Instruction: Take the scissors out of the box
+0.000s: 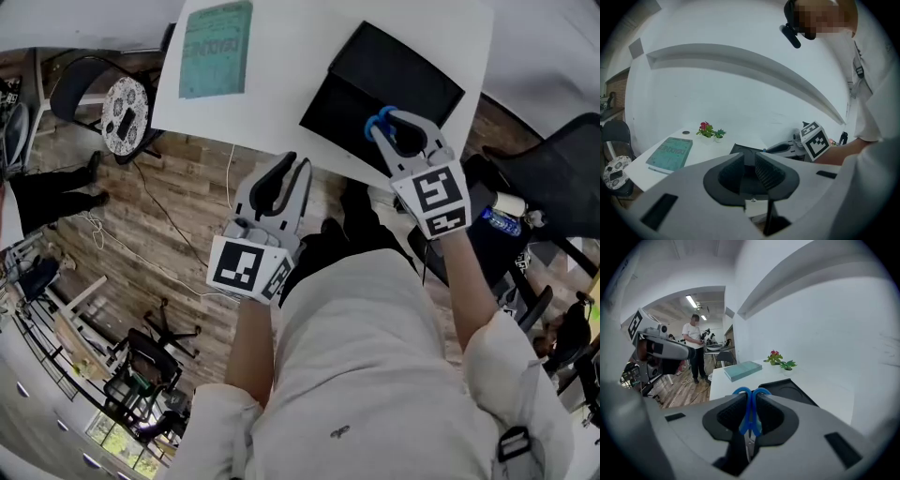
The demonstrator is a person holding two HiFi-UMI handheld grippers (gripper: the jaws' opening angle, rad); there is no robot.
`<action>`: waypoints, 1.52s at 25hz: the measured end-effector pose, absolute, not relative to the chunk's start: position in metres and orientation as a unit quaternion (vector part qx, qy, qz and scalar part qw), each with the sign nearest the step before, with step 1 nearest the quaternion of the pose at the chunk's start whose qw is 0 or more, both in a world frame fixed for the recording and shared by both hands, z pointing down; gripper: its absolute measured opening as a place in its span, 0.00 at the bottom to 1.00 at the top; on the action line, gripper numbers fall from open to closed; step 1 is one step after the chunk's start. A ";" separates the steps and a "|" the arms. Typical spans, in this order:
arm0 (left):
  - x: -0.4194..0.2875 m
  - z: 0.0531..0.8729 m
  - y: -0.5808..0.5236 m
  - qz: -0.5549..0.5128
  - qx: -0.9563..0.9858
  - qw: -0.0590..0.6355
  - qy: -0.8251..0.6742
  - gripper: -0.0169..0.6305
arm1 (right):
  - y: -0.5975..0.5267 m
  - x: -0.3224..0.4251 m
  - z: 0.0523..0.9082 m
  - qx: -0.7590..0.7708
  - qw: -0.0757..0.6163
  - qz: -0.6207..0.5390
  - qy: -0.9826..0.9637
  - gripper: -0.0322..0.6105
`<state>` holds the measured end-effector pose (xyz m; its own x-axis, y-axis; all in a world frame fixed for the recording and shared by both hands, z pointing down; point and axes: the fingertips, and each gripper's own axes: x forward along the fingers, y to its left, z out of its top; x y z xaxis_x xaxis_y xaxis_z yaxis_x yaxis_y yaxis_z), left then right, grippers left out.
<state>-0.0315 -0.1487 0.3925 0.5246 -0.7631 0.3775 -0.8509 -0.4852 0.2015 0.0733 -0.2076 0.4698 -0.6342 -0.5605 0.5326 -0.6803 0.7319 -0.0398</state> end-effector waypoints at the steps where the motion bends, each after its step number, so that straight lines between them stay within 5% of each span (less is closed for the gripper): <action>1: -0.030 0.393 -0.147 0.120 0.856 0.184 -0.468 0.15 | -0.207 0.074 0.463 0.352 0.244 0.113 -0.896 0.18; 17: -0.022 0.365 -0.106 0.097 0.898 0.136 -0.408 0.14 | -0.148 0.085 0.359 0.431 0.153 0.066 -0.887 0.18; 38: -0.076 0.338 0.028 0.050 0.897 0.095 -0.429 0.09 | 0.015 0.038 0.304 0.419 0.121 0.002 -0.900 0.18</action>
<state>-0.0759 0.0276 0.3376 0.6263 -0.7604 0.1719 -0.7796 -0.6131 0.1280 0.0381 0.0147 0.3038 -0.6199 -0.7532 0.2199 -0.7542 0.6493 0.0979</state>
